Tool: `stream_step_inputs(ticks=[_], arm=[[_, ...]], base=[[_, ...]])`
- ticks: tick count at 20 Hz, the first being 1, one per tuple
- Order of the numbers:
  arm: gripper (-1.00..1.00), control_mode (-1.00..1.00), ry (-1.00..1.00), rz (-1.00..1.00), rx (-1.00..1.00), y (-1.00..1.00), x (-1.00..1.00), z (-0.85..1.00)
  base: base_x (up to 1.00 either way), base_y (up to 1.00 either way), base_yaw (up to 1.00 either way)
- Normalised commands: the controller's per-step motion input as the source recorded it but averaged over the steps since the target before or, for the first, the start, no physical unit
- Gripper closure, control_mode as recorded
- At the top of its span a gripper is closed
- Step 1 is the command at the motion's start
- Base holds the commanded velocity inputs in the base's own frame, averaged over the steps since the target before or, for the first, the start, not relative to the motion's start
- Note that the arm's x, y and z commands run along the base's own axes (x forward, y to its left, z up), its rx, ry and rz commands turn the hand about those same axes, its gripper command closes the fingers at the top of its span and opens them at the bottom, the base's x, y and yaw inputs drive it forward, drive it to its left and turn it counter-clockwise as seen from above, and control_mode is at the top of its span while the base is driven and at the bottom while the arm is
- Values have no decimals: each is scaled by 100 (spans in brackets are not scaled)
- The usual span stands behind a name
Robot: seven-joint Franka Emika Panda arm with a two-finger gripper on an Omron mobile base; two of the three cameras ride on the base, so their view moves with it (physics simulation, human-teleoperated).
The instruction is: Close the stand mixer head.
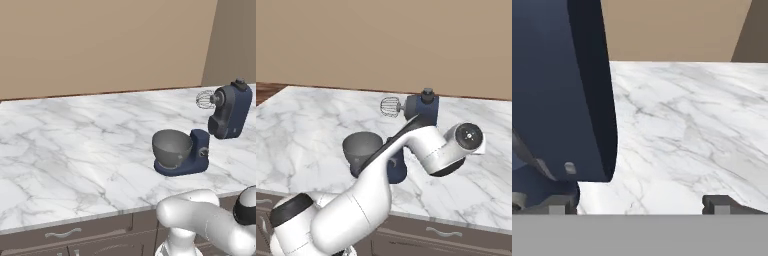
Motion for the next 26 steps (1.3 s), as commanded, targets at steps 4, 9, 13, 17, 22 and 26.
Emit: stream_step_inputs(ticks=[4, 9, 13, 17, 22, 26], arm=[[-100, -100, -7, 0, 0, -58, 65, 0], [-100, -100, -14, 0, 0, -24, 72, 0], [-100, -100, -32, 1, 0, 6, 46, 0], [-100, -100, -35, 3, 6, 24, 32, -3], [-100, -100, -38, 10, 0, 65, 54, -8], [-100, -100, -20, 22, -25, 96, 60, 0]], base=[[0, 0, 0], [0, 0, 0], [0, 0, 0], [0, 0, 0], [0, 0, 0], [0, 0, 0]])
